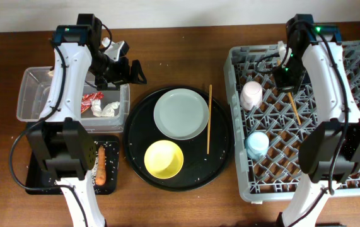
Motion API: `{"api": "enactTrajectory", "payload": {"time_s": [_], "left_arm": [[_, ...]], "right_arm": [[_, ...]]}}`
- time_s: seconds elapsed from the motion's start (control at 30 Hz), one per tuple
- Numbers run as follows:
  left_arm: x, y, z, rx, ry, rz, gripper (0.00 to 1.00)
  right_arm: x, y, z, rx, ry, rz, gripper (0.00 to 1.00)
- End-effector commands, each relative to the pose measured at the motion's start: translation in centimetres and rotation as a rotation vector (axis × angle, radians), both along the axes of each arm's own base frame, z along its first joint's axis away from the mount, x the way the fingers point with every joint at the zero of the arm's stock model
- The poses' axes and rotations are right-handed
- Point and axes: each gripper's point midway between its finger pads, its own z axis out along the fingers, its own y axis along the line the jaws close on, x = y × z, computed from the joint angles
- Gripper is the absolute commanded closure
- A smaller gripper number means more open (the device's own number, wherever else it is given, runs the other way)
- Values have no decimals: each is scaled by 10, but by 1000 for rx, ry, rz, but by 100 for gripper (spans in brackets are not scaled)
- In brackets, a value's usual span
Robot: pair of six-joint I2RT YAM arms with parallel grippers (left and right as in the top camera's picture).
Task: Sort waste into correct bins and load items into the dishwasher rack
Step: 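Grasp one chopstick and place it upright in the rack, then grasp the second chopstick beside the plate with the right gripper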
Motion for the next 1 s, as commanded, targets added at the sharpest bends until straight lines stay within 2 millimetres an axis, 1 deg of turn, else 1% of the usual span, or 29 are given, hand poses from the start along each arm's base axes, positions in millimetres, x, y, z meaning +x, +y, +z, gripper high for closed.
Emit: {"api": "enactTrajectory", "payload": {"time_s": [0.0,0.03,0.07,0.13,0.17,0.2,0.23,0.27,0.3,0.33,0.37,0.4,0.43,0.47,0.5,0.57,0.6,0.63,0.67,0.7,0.73,0.77,0.83,0.87,0.9,0.97], "left_arm": [[1,1,20,2,-50,8,1],[1,1,20,2,-50,8,1],[1,1,20,2,-50,8,1],[1,1,20,2,-50,8,1],[1,1,20,2,-50,8,1],[1,1,20,2,-50,8,1],[1,1,20,2,-50,8,1],[1,1,20,2,-50,8,1],[1,1,20,2,-50,8,1],[1,1,20,2,-50,8,1],[1,1,20,2,-50,8,1],[1,1,20,2,-50,8,1],[1,1,20,2,-50,8,1],[1,1,20,2,-50,8,1],[1,1,20,2,-50,8,1],[1,1,20,2,-50,8,1],[1,1,20,2,-50,8,1],[1,1,20,2,-50,8,1],[1,1,20,2,-50,8,1],[1,1,20,2,-50,8,1],[1,1,20,2,-50,8,1],[1,1,20,2,-50,8,1],[1,1,20,2,-50,8,1],[1,1,20,2,-50,8,1],[1,1,20,2,-50,8,1],[1,1,20,2,-50,8,1]], "right_arm": [[-6,4,-15,22,42,20,72],[-8,4,-18,23,50,20,58],[-8,4,-19,23,53,19,52],[-9,4,-19,23,52,5,52],[-10,5,-16,27,48,-51,57],[-13,22,0,127,47,-114,58],[-20,51,19,282,69,-120,57],[-27,78,37,421,89,-115,64],[-29,100,49,529,94,-104,66],[-30,127,57,673,109,-96,33],[-33,154,65,790,129,-58,11],[-37,168,65,795,142,-18,12],[-42,184,64,790,156,26,26],[-44,204,61,760,155,65,74],[-41,212,51,664,144,37,96],[-34,212,30,400,78,-57,96],[-30,213,20,239,5,-106,96],[-29,214,14,161,-35,-129,96],[-30,212,4,64,-75,-171,96],[-33,210,-7,16,-90,-215,96],[-34,213,-18,14,-91,-219,96],[-33,215,-45,15,-92,-216,96],[-25,215,-79,35,-131,-222,96],[-23,216,-89,45,-145,-223,96],[-23,216,-105,55,-160,-223,96],[-24,215,-121,62,-170,-224,96]]}}
